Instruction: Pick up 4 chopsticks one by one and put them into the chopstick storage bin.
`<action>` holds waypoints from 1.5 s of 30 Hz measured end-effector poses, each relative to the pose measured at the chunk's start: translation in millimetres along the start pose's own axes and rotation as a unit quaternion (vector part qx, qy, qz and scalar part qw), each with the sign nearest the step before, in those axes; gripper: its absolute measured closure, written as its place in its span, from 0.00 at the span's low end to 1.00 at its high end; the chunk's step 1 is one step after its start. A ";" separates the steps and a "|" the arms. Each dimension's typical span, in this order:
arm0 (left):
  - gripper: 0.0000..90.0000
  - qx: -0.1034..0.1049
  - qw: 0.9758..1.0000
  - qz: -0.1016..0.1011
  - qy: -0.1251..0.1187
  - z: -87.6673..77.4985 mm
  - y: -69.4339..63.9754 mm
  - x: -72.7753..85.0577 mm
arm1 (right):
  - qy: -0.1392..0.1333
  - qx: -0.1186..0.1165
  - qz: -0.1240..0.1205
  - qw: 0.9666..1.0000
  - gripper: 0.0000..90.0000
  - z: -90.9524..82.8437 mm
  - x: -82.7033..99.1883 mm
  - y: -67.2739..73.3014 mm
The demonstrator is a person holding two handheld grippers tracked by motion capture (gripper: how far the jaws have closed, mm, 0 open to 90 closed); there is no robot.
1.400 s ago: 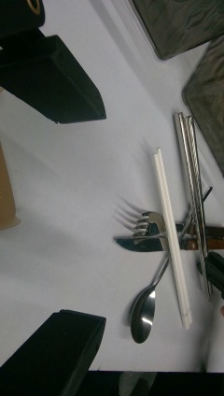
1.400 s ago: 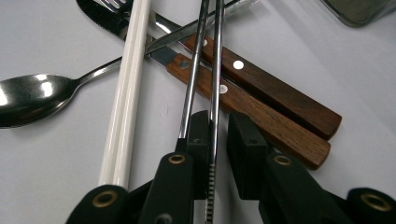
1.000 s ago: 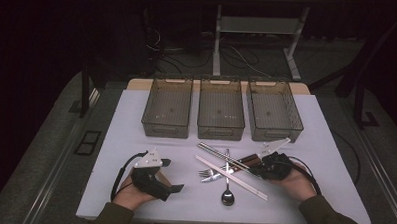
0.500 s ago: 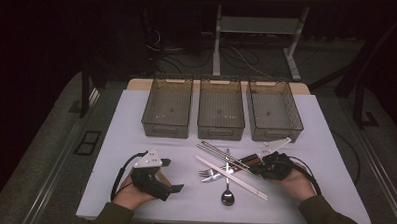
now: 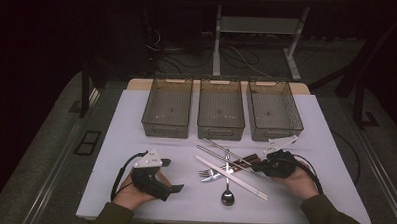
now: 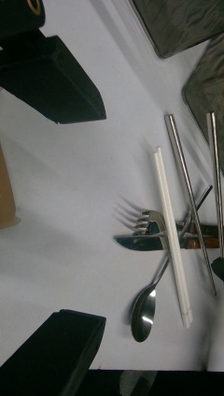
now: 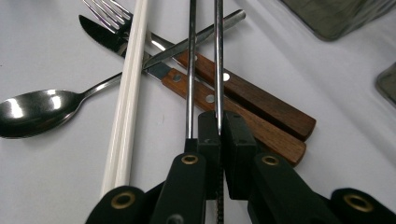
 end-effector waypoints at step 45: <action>0.00 -0.015 1.000 0.016 -0.001 3.1 3.1 2.2 | -0.087 -0.014 0.031 0.996 0.96 -20.1 -47.2 -4.9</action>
Point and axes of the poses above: each handheld gripper's, and its own axes: z roughly forward along the jaws, x roughly out of its underside, y roughly to its left, the point moved 9 cm from there along z, roughly forward along the jaws, and after that the axes turned 1 degree about y, right-handed, at the moved point
